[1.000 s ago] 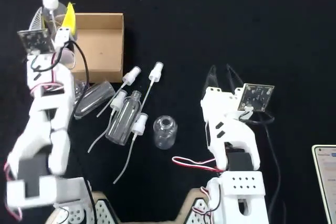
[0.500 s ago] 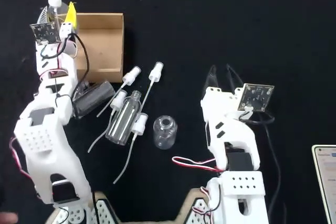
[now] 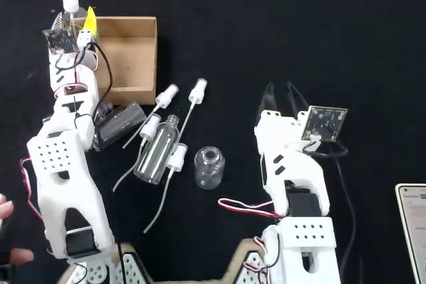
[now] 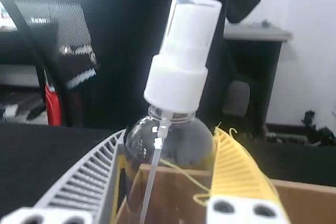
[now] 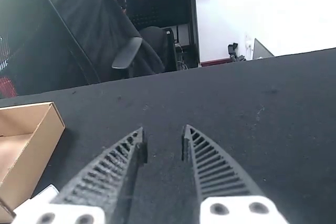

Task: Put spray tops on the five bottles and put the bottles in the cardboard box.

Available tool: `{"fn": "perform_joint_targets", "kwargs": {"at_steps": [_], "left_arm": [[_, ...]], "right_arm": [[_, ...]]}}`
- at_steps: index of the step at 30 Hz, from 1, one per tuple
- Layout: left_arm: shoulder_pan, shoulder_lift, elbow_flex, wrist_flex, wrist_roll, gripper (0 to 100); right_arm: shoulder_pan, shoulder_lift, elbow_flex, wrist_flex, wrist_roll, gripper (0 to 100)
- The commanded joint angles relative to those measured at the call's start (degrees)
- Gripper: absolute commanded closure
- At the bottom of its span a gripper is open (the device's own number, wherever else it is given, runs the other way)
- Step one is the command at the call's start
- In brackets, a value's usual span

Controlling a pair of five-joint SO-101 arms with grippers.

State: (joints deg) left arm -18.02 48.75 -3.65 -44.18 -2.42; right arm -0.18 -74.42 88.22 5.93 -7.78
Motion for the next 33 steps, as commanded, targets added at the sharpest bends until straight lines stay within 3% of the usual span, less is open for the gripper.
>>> {"fn": "perform_joint_targets", "kwargs": {"at_steps": [1, 5, 18, 26, 29, 33], "left_arm": [[-0.66, -0.18, -8.75, 8.09, 2.02, 97], [-1.36, -0.09, -12.18, 11.78, 6.24, 97], [-1.19, 1.76, -13.67, 12.84, 6.42, 97], [-1.01, 9.93, -15.52, -3.78, 4.22, 97], [-1.01, 11.34, -15.52, -3.87, -0.09, 97], [-1.01, 11.34, -15.52, -3.69, 0.09, 97]], "right_arm": [[0.88, -0.75, -0.57, -1.58, 0.35, 88.3], [0.88, -0.84, -0.57, -1.58, 0.35, 88.3], [0.88, -0.92, -0.57, -1.58, 0.35, 88.3], [0.88, -1.01, -0.48, -1.58, 0.35, 88.3], [0.88, -1.01, -0.48, -1.58, 0.35, 88.3], [0.88, -1.01, -0.48, -1.58, 0.35, 88.3]]}}
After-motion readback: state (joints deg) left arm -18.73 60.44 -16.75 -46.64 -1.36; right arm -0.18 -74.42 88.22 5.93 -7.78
